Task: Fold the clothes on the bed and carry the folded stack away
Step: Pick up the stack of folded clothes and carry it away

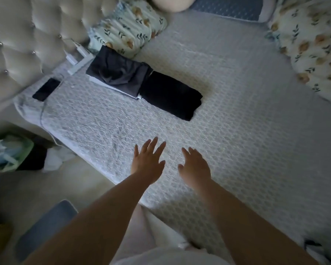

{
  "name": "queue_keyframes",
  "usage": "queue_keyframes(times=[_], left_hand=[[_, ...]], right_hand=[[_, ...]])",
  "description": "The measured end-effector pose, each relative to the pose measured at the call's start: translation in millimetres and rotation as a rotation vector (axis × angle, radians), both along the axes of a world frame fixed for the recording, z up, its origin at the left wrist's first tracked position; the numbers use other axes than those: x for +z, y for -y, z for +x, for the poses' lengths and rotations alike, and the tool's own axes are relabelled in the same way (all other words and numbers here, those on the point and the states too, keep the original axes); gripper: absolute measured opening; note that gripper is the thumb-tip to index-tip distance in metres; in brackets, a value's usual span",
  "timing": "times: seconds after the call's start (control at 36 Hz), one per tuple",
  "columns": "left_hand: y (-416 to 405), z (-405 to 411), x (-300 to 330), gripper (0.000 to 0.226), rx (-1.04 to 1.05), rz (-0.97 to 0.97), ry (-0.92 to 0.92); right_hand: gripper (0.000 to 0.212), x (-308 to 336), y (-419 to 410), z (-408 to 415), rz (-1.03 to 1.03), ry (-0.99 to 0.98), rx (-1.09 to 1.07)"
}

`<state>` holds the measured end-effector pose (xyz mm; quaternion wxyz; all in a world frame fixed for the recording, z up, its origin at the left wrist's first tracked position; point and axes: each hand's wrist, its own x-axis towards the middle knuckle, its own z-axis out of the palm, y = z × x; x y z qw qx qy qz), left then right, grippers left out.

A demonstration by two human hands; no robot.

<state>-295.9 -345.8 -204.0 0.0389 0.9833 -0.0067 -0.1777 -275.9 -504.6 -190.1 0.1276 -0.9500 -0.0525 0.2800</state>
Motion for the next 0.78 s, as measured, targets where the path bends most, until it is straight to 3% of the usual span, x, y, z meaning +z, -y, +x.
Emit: queue_keyframes(times=[0.22, 0.47, 0.78], left_hand=[[-118, 74, 1, 0.064, -0.2, 0.034, -0.025], [-175, 104, 2, 0.062, -0.214, 0.033, -0.034], [-257, 145, -7, 0.063, 0.013, -0.033, -0.073]], right_hand=[[0.062, -3, -100, 48, 0.061, -0.05, -0.243], [0.063, 0, -164, 75, 0.066, -0.014, -0.256], [0.062, 1, -243, 135, 0.104, -0.025, -0.173]])
